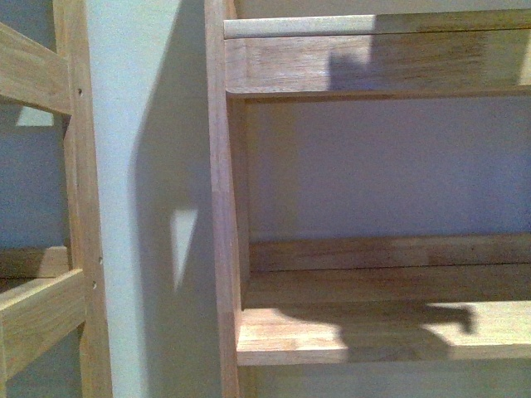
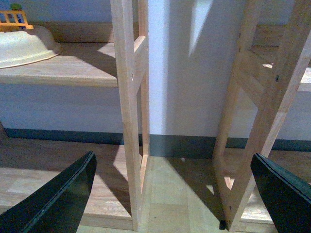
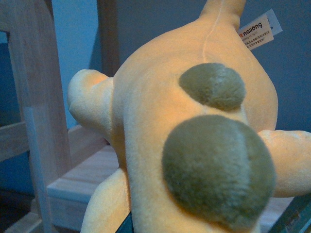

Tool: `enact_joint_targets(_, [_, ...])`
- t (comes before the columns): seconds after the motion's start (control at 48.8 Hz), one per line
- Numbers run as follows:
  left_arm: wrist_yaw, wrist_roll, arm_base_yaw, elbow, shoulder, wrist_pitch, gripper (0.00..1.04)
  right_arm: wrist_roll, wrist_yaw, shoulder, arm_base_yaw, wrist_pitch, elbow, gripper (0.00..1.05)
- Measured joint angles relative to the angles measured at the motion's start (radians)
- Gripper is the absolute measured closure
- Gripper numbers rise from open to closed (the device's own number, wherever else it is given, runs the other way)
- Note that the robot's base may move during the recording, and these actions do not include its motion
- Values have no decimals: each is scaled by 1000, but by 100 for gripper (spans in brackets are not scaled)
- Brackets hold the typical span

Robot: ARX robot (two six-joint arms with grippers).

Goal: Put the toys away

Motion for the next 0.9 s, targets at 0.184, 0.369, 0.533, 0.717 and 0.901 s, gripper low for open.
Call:
enact_joint_targets(0.184, [0,0,0,0,0,0,6,1,68,210,87,-40,235,97])
enact_joint_targets(0.369, [0,0,0,0,0,0,6,41,105,423,145,-85,454,97])
enact_joint_targets(0.533, [0,0,0,0,0,0,6,81,105,556,170,-122,590,97])
enact_joint_targets(0.717, [0,0,0,0,0,0,6,166,73,700,185,-176,753,97])
enact_joint_targets(0.901, [0,0,0,0,0,0,6,226,59,758,184,-180,801,97])
